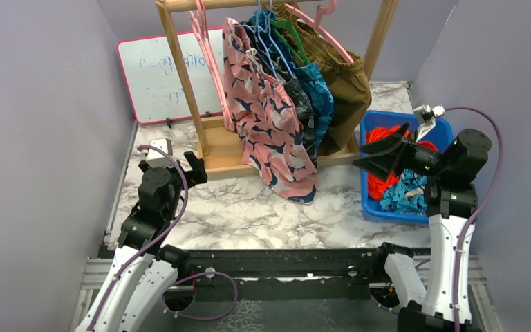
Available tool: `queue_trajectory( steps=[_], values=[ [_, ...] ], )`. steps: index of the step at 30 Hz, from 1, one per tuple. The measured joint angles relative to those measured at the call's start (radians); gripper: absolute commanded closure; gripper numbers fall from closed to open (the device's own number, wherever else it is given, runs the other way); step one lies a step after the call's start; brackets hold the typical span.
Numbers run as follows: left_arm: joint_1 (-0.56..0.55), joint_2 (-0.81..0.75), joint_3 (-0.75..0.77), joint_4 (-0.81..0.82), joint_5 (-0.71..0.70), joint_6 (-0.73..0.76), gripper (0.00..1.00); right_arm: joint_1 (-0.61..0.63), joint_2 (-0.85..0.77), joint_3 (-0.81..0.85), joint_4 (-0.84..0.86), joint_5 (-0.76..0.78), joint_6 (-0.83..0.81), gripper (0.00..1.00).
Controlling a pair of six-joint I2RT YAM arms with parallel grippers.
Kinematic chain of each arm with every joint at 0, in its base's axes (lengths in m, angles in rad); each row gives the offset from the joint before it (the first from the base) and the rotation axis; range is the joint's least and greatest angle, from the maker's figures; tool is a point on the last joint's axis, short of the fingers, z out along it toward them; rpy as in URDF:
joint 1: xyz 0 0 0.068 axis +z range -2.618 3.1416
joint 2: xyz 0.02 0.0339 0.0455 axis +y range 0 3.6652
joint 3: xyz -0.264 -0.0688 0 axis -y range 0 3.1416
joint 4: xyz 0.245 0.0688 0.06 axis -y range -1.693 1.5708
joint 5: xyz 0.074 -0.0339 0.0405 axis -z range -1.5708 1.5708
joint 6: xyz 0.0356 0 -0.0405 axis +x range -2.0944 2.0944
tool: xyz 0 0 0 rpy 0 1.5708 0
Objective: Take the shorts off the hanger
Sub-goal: Pick up the hanger from the clothes rod.
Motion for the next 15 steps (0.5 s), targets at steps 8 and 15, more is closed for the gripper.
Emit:
queue_trajectory(
  steps=[8,15],
  values=[
    [0.003,0.004,0.0,0.003,0.003,0.0,0.01,0.259,0.172,0.249,-0.278,0.15,-0.214,0.25],
    [0.006,-0.019,-0.002,0.006,0.005,0.0,0.01,0.825,0.29,0.28,-0.321,0.603,-0.177,0.3]
  ],
)
